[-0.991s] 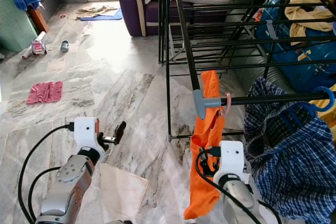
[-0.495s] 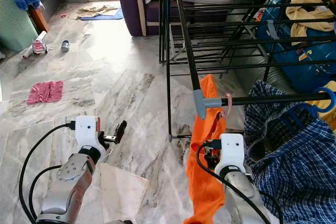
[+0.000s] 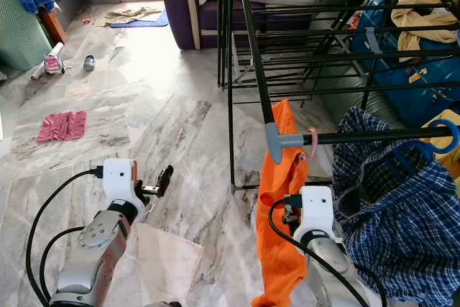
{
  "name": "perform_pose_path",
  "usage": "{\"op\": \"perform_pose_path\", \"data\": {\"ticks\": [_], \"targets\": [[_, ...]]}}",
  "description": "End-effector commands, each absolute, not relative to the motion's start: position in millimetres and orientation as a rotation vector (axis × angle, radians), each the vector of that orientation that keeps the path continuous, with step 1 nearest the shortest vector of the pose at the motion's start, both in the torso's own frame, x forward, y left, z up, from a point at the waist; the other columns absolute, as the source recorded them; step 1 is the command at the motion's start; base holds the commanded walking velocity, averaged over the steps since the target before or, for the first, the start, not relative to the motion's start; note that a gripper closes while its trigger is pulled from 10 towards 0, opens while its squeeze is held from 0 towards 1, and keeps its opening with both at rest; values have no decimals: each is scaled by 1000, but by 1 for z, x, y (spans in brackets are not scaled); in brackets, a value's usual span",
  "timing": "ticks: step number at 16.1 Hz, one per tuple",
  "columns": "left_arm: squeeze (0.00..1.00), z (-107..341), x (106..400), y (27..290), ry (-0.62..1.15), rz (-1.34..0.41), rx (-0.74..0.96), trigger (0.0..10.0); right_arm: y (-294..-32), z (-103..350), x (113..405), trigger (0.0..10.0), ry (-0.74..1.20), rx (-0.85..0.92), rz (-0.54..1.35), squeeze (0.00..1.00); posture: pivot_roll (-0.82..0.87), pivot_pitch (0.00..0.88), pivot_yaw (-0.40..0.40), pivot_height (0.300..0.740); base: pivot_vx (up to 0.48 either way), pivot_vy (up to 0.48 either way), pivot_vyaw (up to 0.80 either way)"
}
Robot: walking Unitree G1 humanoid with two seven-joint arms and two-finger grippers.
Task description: Hang hanger
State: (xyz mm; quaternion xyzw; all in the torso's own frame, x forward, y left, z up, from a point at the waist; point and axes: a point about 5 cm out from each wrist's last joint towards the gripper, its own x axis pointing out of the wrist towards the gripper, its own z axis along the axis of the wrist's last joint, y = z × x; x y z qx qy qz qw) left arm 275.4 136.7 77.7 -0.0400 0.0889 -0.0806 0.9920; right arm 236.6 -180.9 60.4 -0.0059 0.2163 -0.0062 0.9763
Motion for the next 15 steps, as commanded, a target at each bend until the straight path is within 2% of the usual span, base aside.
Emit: {"op": "perform_pose_path", "data": {"ticks": [1,10,15], "targets": [[0,75,275,138,191,-151,-70,10000,-188,58,235,0,450,-25,-44,0,-37,104,3,740,0,0,0],[0,75,276,138,187,-144,-62,10000,-191,60,238,0,433,-31,-65,0,-37,101,4,740,0,0,0],[0,74,277,139,190,-122,-45,10000,-192,70,243,0,351,-17,-97,0,-38,93,6,740,0,0,0]]}}
